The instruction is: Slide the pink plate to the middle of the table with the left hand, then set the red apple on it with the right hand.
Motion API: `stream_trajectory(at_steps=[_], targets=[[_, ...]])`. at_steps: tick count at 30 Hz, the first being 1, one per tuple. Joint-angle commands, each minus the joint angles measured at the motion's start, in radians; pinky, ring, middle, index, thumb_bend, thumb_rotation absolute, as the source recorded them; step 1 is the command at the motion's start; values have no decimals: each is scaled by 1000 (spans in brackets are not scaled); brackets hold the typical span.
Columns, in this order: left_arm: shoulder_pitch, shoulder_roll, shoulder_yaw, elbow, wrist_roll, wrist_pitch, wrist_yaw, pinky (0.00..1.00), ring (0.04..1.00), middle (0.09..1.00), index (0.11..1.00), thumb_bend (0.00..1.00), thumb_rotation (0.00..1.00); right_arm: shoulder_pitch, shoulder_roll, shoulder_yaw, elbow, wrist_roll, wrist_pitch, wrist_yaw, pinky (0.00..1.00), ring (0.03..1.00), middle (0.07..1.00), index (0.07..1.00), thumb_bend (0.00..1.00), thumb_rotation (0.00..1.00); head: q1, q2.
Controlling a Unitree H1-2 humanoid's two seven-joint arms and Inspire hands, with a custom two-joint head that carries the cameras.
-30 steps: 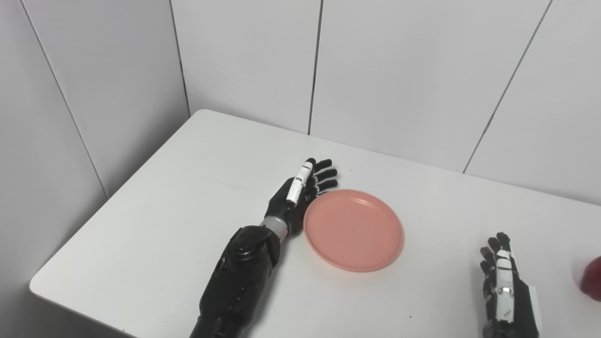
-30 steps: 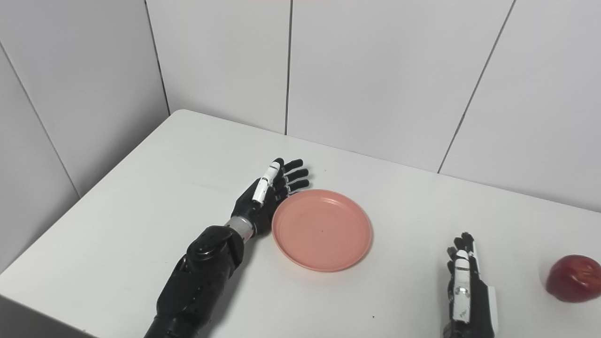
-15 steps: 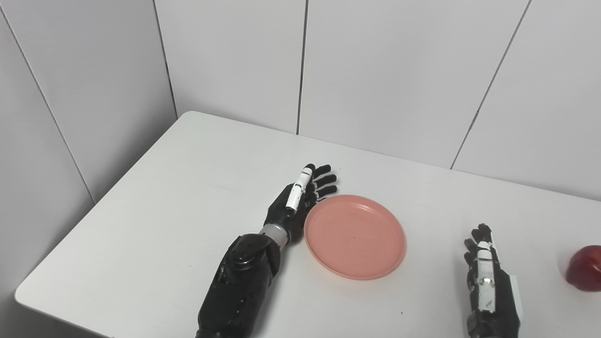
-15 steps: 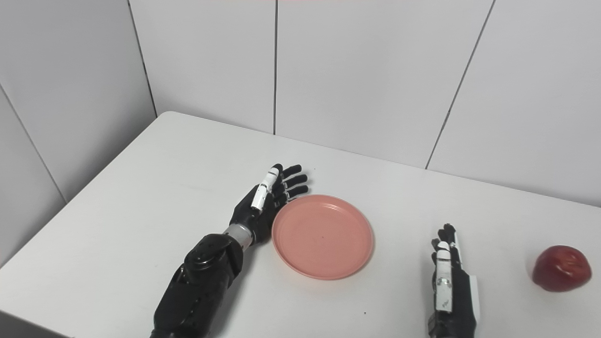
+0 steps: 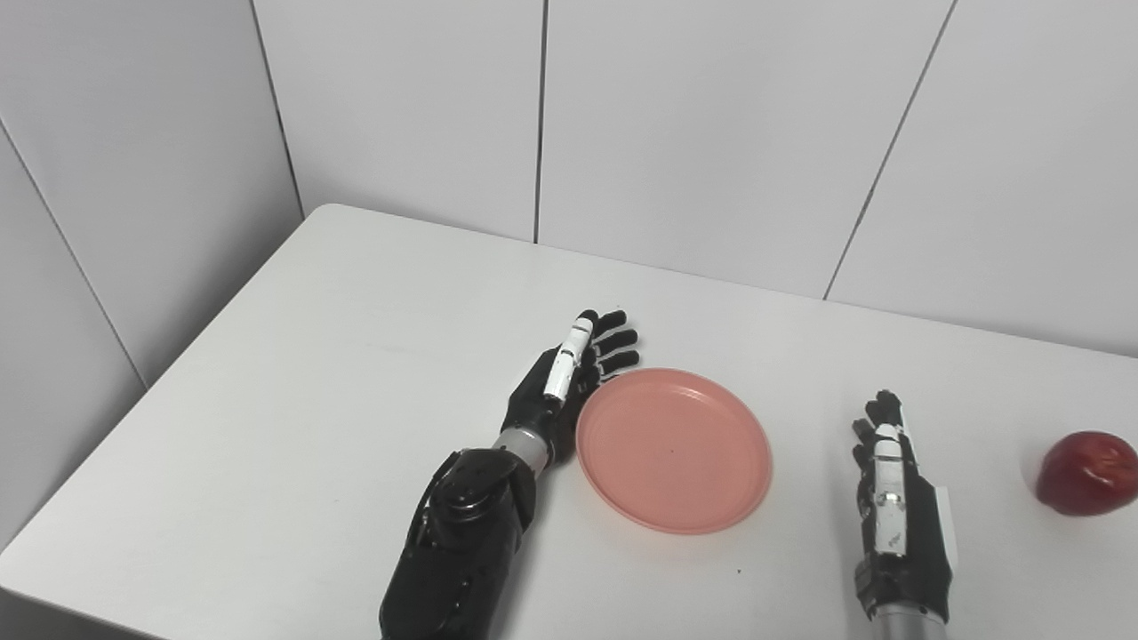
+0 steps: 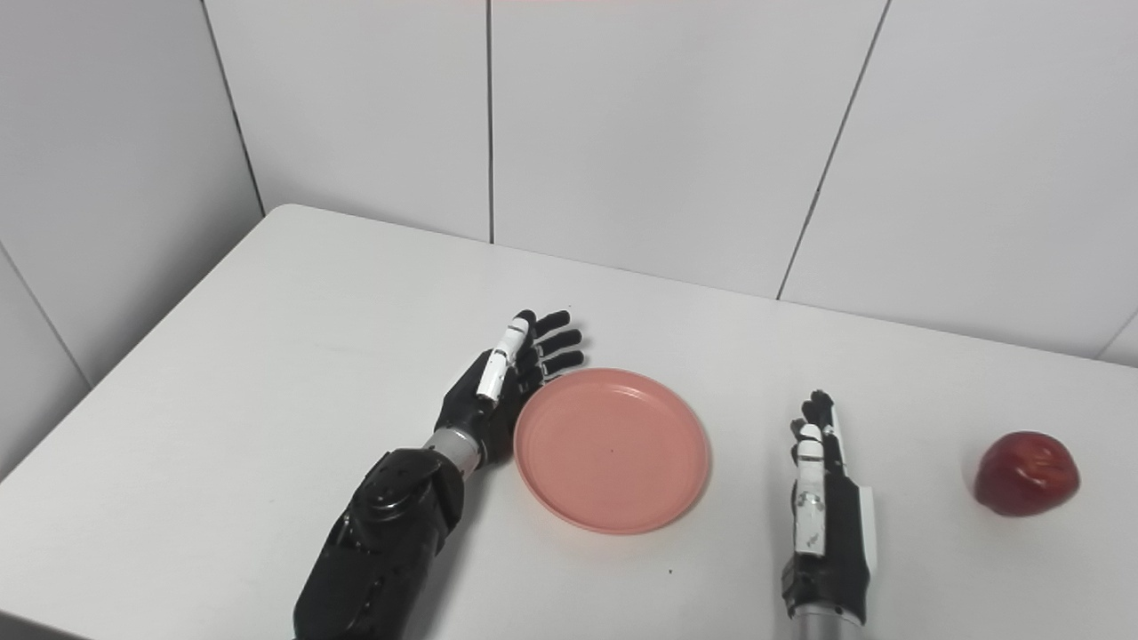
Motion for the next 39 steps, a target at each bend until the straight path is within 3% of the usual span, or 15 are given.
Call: stream_trajectory(at_steps=[1, 17, 30, 39], targets=[[-7, -11, -10, -16, 5, 20, -1, 798, 832, 845, 829, 342, 1000, -33, 18, 8, -32, -8, -6, -11, 1000, 956, 964, 964, 195, 1000, -9, 3], [2, -17, 3, -65, -35, 72, -20, 848, 864, 869, 851, 353, 1000, -44, 56, 34, -34, -79, 13, -38, 990, 946, 966, 964, 155, 1000, -103, 23], [14, 12, 16, -74, -35, 46, -46, 820, 852, 870, 858, 352, 1000, -57, 58, 30, -27, -108, 20, -49, 952, 937, 958, 956, 155, 1000, -153, 34], [26, 30, 14, -82, -15, 21, -46, 853, 864, 873, 855, 359, 1000, -80, 29, 17, -50, -162, 24, -59, 923, 925, 945, 949, 197, 1000, -239, 49]])
